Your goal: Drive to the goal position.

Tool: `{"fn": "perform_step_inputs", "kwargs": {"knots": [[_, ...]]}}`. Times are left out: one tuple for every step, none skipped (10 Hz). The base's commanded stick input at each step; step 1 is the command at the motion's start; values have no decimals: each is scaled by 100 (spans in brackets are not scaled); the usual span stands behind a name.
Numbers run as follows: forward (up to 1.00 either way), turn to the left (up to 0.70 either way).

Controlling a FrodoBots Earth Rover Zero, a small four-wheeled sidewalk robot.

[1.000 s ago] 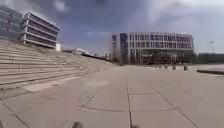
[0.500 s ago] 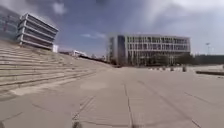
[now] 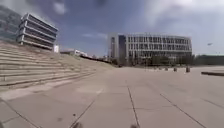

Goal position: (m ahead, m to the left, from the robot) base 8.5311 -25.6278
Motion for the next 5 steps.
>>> {"fn": "perform_step_inputs", "kwargs": {"knots": [[70,0],[70,0],[70,0],[70,0],[70,0]]}}
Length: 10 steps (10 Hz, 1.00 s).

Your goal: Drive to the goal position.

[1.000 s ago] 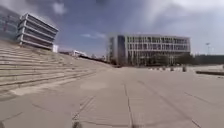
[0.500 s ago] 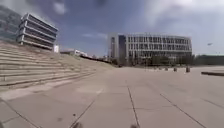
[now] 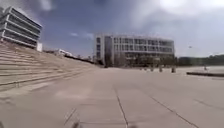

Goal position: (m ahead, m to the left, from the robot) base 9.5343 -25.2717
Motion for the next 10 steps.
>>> {"fn": "perform_step_inputs", "kwargs": {"knots": [[70,0],[70,0],[70,0],[70,0],[70,0],[70,0],[70,0],[70,0],[70,0],[70,0]]}}
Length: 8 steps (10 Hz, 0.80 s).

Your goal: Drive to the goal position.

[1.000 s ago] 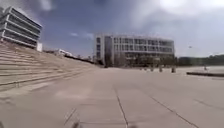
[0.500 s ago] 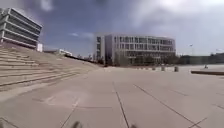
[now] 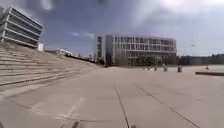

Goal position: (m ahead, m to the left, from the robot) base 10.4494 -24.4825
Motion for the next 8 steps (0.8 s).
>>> {"fn": "perform_step_inputs", "kwargs": {"knots": [[70,0],[70,0],[70,0],[70,0],[70,0],[70,0],[70,0],[70,0]]}}
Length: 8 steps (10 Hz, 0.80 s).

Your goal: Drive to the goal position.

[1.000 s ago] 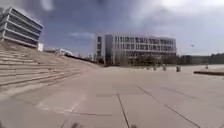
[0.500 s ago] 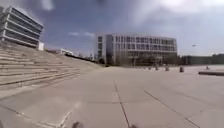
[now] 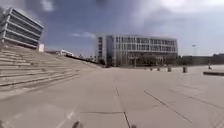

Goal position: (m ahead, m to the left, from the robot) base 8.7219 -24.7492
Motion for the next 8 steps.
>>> {"fn": "perform_step_inputs", "kwargs": {"knots": [[70,0],[70,0],[70,0],[70,0],[70,-31],[70,-35],[70,-35],[70,-27]]}}
